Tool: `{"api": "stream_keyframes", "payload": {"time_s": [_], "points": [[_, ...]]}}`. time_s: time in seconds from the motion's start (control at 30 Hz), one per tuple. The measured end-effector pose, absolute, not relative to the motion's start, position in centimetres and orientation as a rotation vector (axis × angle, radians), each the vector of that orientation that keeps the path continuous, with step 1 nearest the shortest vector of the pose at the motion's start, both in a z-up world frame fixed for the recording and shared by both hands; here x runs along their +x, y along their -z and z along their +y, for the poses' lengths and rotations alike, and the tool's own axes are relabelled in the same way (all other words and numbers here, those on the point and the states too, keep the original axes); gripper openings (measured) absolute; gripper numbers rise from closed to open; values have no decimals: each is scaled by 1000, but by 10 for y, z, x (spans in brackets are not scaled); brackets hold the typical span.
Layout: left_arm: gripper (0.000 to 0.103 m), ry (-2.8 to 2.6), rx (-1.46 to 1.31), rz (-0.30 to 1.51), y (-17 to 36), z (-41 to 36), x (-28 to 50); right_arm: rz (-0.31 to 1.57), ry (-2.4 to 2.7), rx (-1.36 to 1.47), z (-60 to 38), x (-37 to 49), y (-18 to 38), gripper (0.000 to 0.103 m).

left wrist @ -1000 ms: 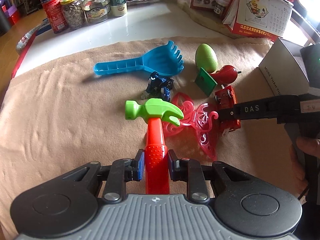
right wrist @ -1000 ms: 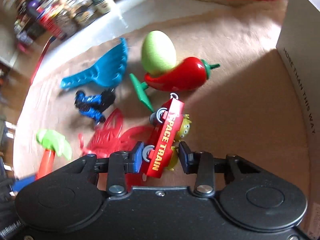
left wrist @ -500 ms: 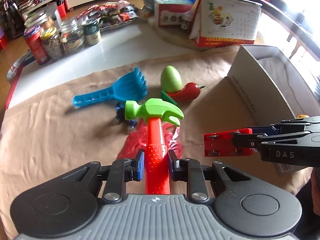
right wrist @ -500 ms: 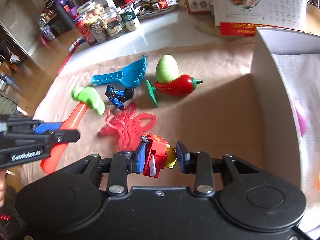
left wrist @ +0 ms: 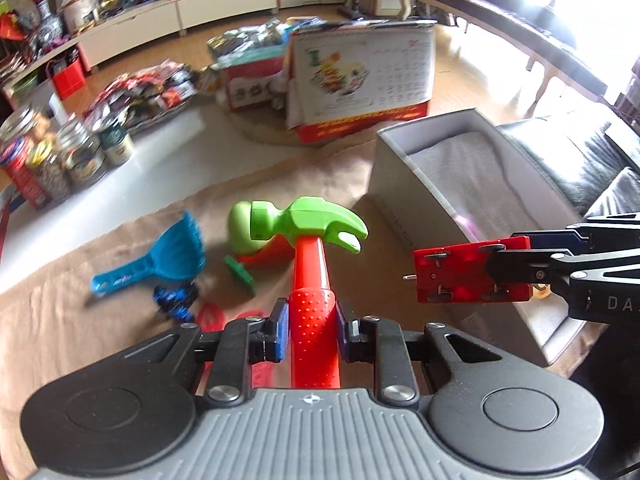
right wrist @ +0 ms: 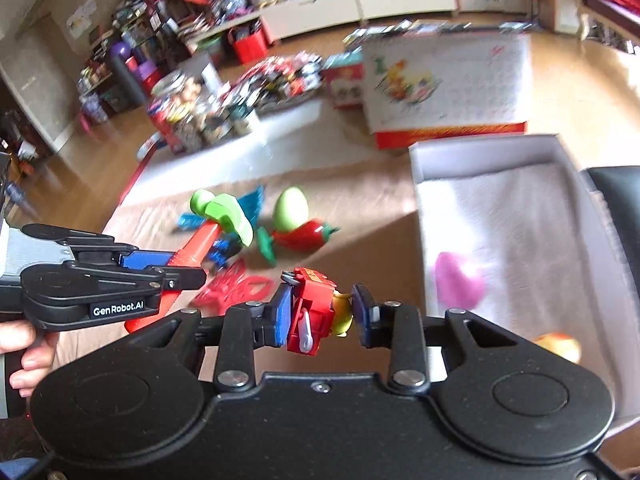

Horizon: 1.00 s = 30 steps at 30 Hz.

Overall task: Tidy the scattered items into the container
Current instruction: 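Carry the red hammer and red toy car into the white box and release both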

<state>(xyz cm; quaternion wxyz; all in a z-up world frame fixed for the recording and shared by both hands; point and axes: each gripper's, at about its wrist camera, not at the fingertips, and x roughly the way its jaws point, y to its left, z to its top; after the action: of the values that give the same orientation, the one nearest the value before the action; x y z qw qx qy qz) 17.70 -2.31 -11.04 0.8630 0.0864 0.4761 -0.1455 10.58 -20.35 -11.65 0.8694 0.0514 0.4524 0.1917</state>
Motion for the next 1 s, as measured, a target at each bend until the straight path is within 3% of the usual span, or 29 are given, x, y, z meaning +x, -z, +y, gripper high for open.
{"api": "stream_keyframes", "payload": {"time_s": [0.43, 1.0], "points": [[24, 448, 225, 958, 91, -159, 215, 913, -161, 191, -297, 141, 107, 35], [24, 395, 191, 1056, 152, -226, 274, 989, -34, 202, -338, 170, 147, 35]]}}
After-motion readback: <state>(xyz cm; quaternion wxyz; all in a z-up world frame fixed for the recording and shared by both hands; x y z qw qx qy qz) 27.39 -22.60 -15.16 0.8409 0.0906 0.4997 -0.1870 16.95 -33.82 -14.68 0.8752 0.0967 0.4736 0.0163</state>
